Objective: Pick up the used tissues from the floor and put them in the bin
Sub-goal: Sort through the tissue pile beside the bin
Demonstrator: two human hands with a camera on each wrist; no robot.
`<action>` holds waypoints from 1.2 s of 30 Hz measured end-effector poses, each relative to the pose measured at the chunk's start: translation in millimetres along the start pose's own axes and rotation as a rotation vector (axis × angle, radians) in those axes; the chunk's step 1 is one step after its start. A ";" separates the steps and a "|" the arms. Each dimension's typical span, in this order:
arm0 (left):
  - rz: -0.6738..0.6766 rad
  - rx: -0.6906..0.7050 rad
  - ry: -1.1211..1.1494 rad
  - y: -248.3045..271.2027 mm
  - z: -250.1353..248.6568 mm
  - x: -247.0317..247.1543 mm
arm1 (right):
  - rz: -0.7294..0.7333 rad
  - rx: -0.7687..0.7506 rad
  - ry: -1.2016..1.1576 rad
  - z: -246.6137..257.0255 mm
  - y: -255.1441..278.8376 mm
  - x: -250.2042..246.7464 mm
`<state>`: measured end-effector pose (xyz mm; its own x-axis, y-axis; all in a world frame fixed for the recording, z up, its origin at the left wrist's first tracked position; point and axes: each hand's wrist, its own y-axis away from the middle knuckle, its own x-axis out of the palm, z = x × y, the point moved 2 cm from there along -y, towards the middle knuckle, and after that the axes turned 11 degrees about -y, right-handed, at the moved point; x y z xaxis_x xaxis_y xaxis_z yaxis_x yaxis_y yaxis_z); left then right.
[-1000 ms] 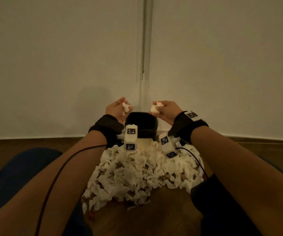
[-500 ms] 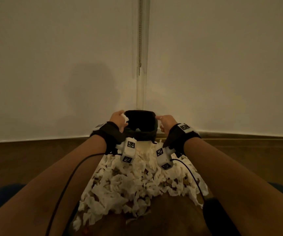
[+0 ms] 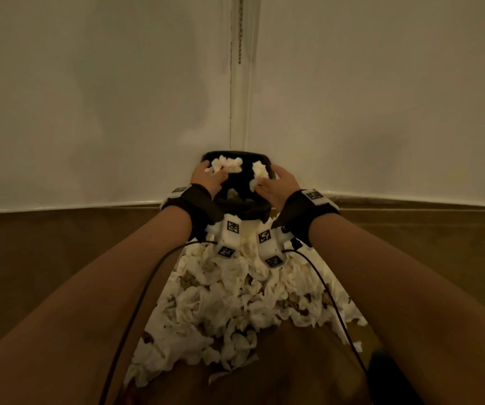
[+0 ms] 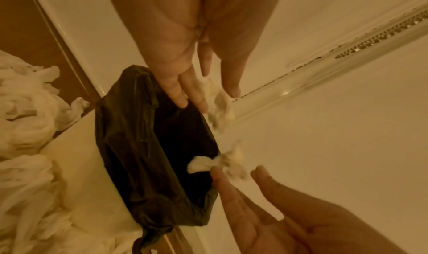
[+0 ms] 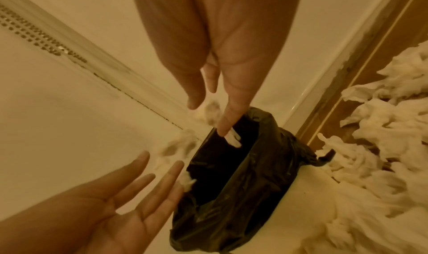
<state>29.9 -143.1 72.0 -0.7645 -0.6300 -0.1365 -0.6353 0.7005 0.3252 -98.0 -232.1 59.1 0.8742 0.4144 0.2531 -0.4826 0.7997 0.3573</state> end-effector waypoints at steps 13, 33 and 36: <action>0.036 -0.068 -0.126 39.5 70.4 -4.4 | -0.230 0.070 0.090 -73.8 26.2 -53.5; 0.352 0.152 -1.444 173.1 285.6 11.9 | 0.173 0.189 1.100 -227.7 139.1 -92.3; 0.344 0.147 -1.529 174.3 289.9 8.0 | 0.290 0.142 1.252 -232.8 142.7 -87.4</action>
<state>-118.7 71.2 -143.7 -0.1934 0.4186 -0.8873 -0.3500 0.8155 0.4610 -230.7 -53.1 -121.3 0.1556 0.7485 -0.6446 -0.5963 0.5914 0.5428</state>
